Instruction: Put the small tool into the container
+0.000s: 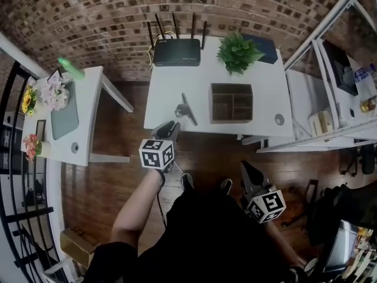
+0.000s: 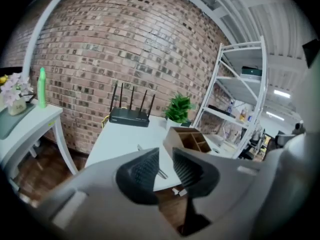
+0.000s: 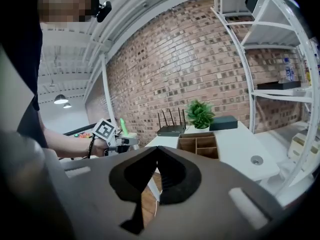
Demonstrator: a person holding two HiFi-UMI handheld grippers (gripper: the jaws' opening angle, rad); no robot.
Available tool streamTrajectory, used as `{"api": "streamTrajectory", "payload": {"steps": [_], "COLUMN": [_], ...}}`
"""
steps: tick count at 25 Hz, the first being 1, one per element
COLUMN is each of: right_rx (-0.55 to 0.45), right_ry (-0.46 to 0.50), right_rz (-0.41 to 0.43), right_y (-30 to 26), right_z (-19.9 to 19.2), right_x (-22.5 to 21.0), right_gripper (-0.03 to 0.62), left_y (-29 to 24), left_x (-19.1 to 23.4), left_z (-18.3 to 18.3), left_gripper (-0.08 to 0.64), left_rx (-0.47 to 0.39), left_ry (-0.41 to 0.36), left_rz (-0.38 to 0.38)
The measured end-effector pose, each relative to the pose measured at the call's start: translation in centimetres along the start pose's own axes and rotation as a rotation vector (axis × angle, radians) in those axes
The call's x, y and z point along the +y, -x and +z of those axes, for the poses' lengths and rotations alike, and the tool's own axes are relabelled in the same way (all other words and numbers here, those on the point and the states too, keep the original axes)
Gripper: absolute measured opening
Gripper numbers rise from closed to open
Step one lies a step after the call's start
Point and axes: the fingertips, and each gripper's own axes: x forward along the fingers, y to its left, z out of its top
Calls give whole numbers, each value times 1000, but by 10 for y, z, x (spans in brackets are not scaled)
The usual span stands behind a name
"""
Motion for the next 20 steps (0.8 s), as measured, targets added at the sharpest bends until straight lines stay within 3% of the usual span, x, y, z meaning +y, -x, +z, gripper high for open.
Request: {"api": "streamTrajectory", "payload": {"steps": [11, 20], "right_rx": [-109, -75], "right_ry": [15, 10], "right_rz": [1, -30], "right_y": [-5, 0], "right_z": [41, 35], "right_x": [-46, -66], "right_gripper": [6, 6], "left_y": [-69, -114], "left_x": [29, 63], "left_z": [-26, -49], "left_gripper": [147, 152], "left_rx": [162, 272], "left_ry": [128, 194], "left_rz": [47, 104]}}
